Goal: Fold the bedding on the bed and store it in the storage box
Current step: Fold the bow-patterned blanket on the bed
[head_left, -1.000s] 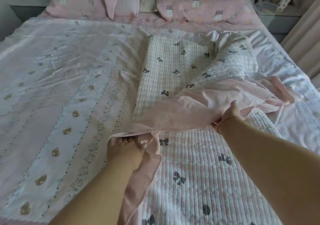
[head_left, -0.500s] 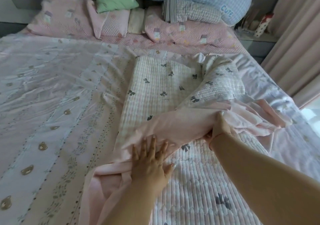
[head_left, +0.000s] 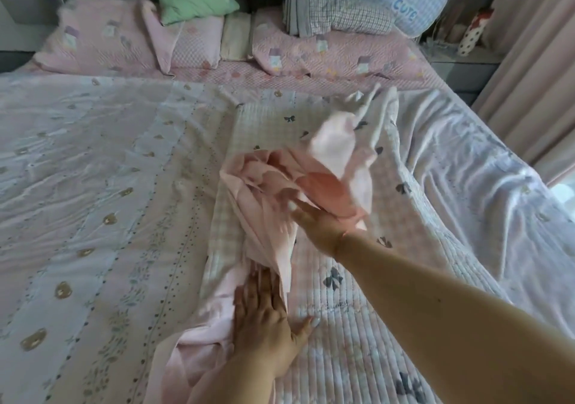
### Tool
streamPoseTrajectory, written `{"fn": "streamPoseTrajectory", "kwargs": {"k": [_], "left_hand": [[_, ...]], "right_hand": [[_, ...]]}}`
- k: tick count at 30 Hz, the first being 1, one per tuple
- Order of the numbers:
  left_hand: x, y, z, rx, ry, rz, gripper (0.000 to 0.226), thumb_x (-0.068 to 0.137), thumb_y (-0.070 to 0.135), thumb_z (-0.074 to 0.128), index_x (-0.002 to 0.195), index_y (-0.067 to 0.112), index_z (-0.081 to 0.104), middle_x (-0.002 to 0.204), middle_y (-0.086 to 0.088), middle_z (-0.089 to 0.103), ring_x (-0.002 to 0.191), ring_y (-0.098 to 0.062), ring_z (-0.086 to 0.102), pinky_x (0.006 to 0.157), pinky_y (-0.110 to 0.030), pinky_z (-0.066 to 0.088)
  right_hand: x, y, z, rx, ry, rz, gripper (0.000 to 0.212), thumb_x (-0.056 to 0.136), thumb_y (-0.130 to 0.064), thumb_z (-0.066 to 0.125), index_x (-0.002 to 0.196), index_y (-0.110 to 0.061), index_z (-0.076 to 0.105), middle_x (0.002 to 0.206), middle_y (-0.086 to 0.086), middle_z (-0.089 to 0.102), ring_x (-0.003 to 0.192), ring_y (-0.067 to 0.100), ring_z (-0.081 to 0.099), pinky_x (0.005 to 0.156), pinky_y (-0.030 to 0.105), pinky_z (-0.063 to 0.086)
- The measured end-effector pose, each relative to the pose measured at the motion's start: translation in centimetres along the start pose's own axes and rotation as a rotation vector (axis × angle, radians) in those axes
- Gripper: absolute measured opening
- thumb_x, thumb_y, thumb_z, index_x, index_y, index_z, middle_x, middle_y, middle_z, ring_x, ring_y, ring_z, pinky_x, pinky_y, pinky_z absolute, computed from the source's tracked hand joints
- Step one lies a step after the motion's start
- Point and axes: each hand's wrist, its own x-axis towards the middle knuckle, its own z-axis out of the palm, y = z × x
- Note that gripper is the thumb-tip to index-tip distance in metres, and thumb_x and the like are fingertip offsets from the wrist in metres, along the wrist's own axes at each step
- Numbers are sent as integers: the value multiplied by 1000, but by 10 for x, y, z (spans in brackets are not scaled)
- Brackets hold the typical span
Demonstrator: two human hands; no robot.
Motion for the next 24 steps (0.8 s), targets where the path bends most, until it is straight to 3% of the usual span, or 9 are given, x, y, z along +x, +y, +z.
{"fn": "streamPoseTrajectory", "kwargs": {"k": [5,7,10,13,16,19,20,22,24], "left_hand": [[-2,-2,-12,-44,-15,-17,97,90,75,13,137,-2,49,140,-20,51,130,-37,48,106,-49,21],[-1,-2,-18,-143,103,13,90,91,72,10,145,7,40,149,-16,41,138,-34,39,111,-49,21],[7,11,-38,-447,399,6,77,93,65,25,144,8,32,151,-20,33,140,-35,32,111,-54,33],[27,32,-67,-483,625,6,61,91,50,42,142,17,34,147,-24,31,134,-39,34,109,-51,36],[63,39,-89,-281,512,6,58,86,49,51,141,35,40,154,-21,19,140,-42,21,114,-51,25],[95,30,-101,-134,188,-68,49,85,44,63,133,44,51,161,-11,-2,145,-39,8,117,-46,20],[104,25,-104,-148,119,-104,46,84,38,67,129,41,56,161,-11,2,143,-38,16,112,-40,29],[121,16,-110,-220,30,-138,41,83,21,71,124,24,64,148,-16,36,128,-33,44,95,-30,43],[130,3,-114,-312,76,-182,27,82,9,71,108,10,71,112,-13,67,103,-29,63,73,-25,45]], "right_hand": [[-43,73,14,-350,-198,196,50,103,-37,18,152,-30,8,160,-10,-1,145,5,-5,118,34,-4],[-33,77,13,-306,-242,224,51,103,-26,15,153,-24,4,160,-7,-2,146,8,-6,119,36,-5],[-25,81,12,-193,-269,247,51,104,-30,12,153,-21,2,160,-6,-3,146,7,-5,117,33,-4],[-20,88,14,-108,-286,295,53,104,-22,27,152,-19,4,160,0,-4,147,18,-5,117,37,-3],[-19,97,18,76,-260,323,53,104,-21,30,152,-20,8,160,0,-2,147,18,-5,116,33,-3],[-18,100,20,319,-209,386,55,97,-51,30,148,-31,28,158,-7,13,146,13,5,115,28,-2],[-19,101,20,361,-207,401,59,92,-60,25,146,-37,30,157,-10,15,146,11,6,115,27,-3],[-18,103,21,382,-217,369,57,93,-59,16,146,-39,26,154,-15,13,145,7,4,113,21,-5],[-18,103,19,428,-208,362,51,98,-51,14,146,-39,26,146,-18,14,143,7,4,109,15,-2]]}}
